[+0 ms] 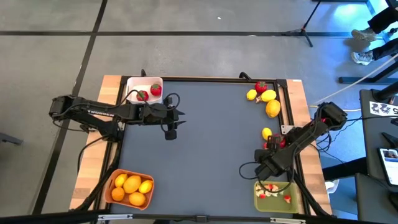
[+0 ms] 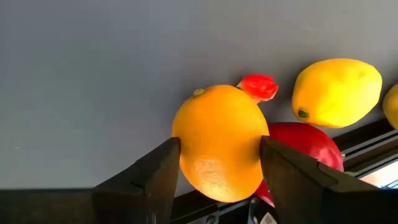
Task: Sort produce into baskets
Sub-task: Put the yellow lemon into the orange bin
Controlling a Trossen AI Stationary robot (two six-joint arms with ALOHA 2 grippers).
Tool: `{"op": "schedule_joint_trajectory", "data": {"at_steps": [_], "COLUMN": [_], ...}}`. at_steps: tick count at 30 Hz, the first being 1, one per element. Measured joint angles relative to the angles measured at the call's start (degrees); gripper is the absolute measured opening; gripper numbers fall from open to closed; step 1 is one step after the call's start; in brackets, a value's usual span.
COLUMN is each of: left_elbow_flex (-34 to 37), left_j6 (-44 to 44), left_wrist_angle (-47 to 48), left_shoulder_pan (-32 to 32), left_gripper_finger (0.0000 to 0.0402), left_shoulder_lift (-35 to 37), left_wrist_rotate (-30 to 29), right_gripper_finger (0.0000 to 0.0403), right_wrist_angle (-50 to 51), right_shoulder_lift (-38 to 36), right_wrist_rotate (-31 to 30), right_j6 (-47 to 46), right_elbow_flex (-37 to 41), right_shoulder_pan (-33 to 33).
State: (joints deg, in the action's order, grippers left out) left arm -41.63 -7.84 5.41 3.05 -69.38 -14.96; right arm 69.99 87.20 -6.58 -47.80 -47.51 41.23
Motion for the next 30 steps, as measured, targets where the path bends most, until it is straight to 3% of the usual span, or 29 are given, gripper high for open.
{"op": "schedule_joint_trajectory", "data": {"at_steps": [13,24,30], "left_elbow_flex": [0.0,0.0,0.0], "left_j6": [0.28,-0.27,-0.61], "left_wrist_angle": [-0.07,-0.11,-0.72], "left_shoulder_pan": [0.0,0.0,0.0], "left_gripper_finger": [0.0155,0.0155,0.0155], "left_shoulder_lift": [0.0,0.0,0.0], "left_wrist_rotate": [-0.02,-0.02,-0.02], "right_gripper_finger": [0.0216,0.0106,0.0095], "right_wrist_angle": [-4.81,-4.45,-4.29], "right_shoulder_lift": [-0.28,-0.2,-0.05], "right_wrist_rotate": [-0.22,-0.26,-0.97], "right_j6": [-2.95,-6.61,-11.71], "right_elbow_flex": [4.29,4.42,4.37], "right_shoulder_pan": [0.0,0.0,0.0]}}
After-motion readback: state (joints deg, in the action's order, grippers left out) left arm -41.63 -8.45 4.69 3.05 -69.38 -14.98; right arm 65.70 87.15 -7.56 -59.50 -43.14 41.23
